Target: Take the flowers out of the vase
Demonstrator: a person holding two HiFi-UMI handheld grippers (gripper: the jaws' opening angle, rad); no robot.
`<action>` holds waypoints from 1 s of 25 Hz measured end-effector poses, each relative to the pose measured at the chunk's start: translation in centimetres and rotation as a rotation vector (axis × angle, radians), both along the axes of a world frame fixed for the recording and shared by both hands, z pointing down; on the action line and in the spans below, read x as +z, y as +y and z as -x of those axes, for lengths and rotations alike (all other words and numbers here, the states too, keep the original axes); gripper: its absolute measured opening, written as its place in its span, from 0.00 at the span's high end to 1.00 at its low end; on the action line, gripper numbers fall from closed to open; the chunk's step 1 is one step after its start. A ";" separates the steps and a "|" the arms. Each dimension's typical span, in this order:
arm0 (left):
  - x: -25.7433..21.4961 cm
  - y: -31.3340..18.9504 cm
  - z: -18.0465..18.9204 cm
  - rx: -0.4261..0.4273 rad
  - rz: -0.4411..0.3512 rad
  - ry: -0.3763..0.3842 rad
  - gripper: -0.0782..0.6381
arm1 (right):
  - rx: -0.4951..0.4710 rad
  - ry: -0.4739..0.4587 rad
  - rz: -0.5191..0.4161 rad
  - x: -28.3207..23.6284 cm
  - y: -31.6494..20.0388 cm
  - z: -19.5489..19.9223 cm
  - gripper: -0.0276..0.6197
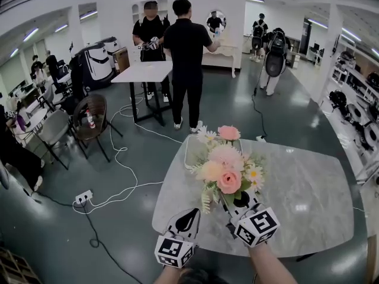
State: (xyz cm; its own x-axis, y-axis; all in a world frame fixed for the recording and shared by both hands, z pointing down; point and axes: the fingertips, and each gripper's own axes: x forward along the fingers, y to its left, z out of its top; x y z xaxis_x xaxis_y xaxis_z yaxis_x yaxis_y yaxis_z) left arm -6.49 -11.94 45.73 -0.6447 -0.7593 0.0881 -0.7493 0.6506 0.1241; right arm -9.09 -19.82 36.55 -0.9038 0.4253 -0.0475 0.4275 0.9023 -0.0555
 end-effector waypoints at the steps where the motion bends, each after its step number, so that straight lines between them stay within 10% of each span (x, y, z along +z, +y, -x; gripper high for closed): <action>1: -0.2 0.1 0.2 0.005 -0.001 -0.002 0.87 | 0.001 -0.001 -0.001 0.0 0.0 0.0 0.87; 25: -1.9 2.0 1.0 0.167 -0.031 0.005 0.87 | 0.127 0.027 0.001 0.3 1.1 -1.9 0.87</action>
State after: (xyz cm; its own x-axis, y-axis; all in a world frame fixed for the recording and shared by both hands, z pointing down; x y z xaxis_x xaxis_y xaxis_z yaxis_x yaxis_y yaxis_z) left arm -7.45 -9.90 43.82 -0.5092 -0.8581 0.0659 -0.8458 0.5131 0.1463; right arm -7.17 -18.73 36.89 -0.9513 0.3073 -0.0223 0.3081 0.9490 -0.0662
